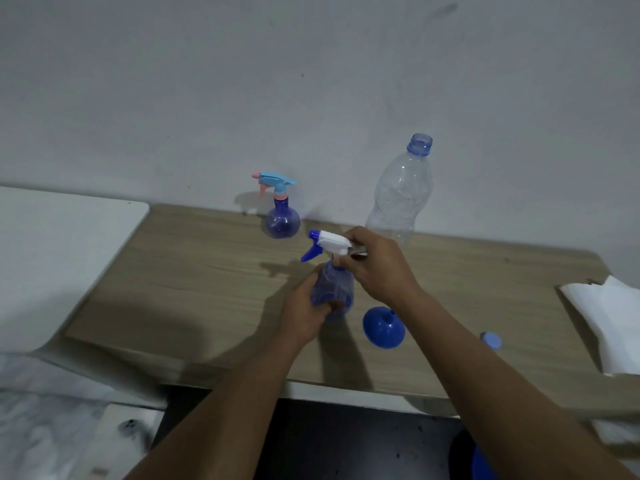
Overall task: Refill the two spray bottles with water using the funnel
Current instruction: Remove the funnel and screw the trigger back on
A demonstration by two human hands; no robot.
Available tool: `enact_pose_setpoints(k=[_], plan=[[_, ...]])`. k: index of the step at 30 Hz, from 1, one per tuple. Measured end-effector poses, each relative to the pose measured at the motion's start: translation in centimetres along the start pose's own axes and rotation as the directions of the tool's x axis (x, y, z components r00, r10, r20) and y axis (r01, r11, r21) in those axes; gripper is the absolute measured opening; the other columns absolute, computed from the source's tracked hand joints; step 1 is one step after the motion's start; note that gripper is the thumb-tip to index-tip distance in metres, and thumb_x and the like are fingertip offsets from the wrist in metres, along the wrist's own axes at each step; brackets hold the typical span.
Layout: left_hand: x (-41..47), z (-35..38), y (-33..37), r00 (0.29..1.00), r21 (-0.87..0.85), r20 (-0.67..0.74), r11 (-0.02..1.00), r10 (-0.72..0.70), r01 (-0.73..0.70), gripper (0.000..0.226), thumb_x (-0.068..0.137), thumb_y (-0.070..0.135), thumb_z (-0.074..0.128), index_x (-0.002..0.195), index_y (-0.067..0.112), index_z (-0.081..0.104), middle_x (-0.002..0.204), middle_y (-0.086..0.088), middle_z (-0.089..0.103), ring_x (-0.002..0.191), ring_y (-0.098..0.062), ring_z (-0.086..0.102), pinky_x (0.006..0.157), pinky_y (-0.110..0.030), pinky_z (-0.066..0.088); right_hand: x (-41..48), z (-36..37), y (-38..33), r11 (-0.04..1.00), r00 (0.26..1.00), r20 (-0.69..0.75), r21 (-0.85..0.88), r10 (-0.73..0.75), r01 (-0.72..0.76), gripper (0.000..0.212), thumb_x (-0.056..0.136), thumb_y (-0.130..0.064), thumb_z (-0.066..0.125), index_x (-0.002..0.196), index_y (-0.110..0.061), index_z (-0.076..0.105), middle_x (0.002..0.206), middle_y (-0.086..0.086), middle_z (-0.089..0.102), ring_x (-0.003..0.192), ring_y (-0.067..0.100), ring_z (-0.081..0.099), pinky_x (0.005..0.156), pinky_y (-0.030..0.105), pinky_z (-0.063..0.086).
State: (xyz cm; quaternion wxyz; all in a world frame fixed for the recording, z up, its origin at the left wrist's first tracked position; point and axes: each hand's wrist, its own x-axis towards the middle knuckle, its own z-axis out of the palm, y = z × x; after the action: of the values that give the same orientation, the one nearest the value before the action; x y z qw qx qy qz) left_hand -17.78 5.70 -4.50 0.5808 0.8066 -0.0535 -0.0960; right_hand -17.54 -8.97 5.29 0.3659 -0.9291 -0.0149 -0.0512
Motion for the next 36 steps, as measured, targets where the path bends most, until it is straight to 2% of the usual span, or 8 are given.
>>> enact_pose_setpoints(k=[3,7,12,18,24,29,32,36], plan=[[0.1,0.1,-0.1,0.999,-0.066,0.022,0.998,-0.024,0.025,0.054,0.086,-0.014,0.062,0.109,0.034,0.057,0.100,0.012,0.066,0.081,0.005,0.067,0.062,-0.007,0.049,0.0,1.0,0.5,0.998,1.000,-0.017,-0.070,-0.010,0.009,0.024,0.085,-0.031,0.075,0.097,-0.013,0.065,0.091,-0.001,0.054,0.075,0.016,0.052,0.063,0.026,0.037],[0.1,0.1,-0.6,0.998,-0.097,0.011,0.993,-0.070,0.070,0.051,0.082,-0.005,0.071,0.110,0.036,0.059,0.105,0.005,0.069,0.091,-0.009,0.067,0.063,-0.007,0.048,0.0,2.1,0.5,0.998,0.996,-0.085,-0.038,0.037,-0.041,0.033,0.080,-0.037,0.080,0.089,-0.014,0.057,0.089,-0.002,0.055,0.073,0.014,0.055,0.062,0.026,0.045],[-0.3,-0.4,-0.2,1.000,-0.096,0.024,0.995,-0.019,0.021,0.053,0.085,-0.016,0.064,0.122,0.021,0.057,0.098,0.008,0.068,0.074,0.009,0.067,0.060,-0.008,0.049,-1.0,2.9,0.8,0.995,0.998,-0.067,0.095,0.016,-0.010,0.011,0.088,-0.023,0.069,0.095,-0.018,0.063,0.084,-0.005,0.065,0.077,0.013,0.061,0.074,0.037,0.053],[0.1,-0.3,-0.8,0.998,-0.056,-0.004,0.997,-0.060,0.059,0.056,0.077,-0.009,0.074,0.102,0.040,0.060,0.097,0.016,0.069,0.093,-0.015,0.069,0.067,-0.011,0.051,-0.9,3.5,1.2,0.971,0.987,-0.081,0.209,0.137,-0.118,0.043,0.076,-0.037,0.083,0.105,-0.019,0.057,0.095,-0.012,0.066,0.090,0.007,0.066,0.079,0.024,0.056],[-0.1,-0.4,-0.9,1.000,-0.080,-0.026,0.997,-0.015,0.013,0.071,0.074,-0.012,0.073,0.121,0.038,0.057,0.096,0.025,0.070,0.085,0.009,0.066,0.069,-0.010,0.049,-1.3,4.3,1.7,0.977,0.990,-0.120,0.211,0.069,-0.043,0.019,0.089,-0.031,0.070,0.103,-0.022,0.061,0.097,-0.012,0.069,0.092,0.005,0.065,0.085,0.037,0.057],[0.1,-0.3,-1.3,0.999,-0.055,-0.044,0.998,-0.031,0.028,0.057,0.073,-0.013,0.067,0.112,0.029,0.063,0.101,0.010,0.072,0.093,-0.010,0.070,0.071,-0.011,0.050,-1.3,4.5,1.3,0.963,0.978,-0.159,0.252,0.135,-0.092,0.046,0.075,-0.040,0.084,0.103,-0.024,0.052,0.091,-0.014,0.065,0.086,0.001,0.064,0.076,0.023,0.055],[0.0,-0.5,-1.1,0.999,-0.082,-0.035,0.997,-0.014,0.011,0.062,0.079,-0.014,0.067,0.120,0.033,0.059,0.095,0.021,0.070,0.088,0.007,0.067,0.070,-0.010,0.050,-1.8,4.8,1.9,0.963,0.986,-0.157,0.268,0.060,-0.016,0.029,0.089,-0.034,0.071,0.111,-0.023,0.056,0.101,-0.013,0.067,0.096,0.003,0.064,0.085,0.032,0.057],[0.1,-0.3,-1.2,0.999,-0.055,-0.053,0.998,0.013,-0.016,0.066,0.076,-0.007,0.073,0.111,0.046,0.058,0.094,0.026,0.069,0.092,0.000,0.068,0.075,-0.013,0.052,-1.6,5.0,1.9,0.951,0.983,-0.156,0.305,0.100,-0.048,0.028,0.087,-0.033,0.074,0.105,-0.021,0.056,0.101,-0.011,0.068,0.096,0.003,0.064,0.086,0.033,0.057]])
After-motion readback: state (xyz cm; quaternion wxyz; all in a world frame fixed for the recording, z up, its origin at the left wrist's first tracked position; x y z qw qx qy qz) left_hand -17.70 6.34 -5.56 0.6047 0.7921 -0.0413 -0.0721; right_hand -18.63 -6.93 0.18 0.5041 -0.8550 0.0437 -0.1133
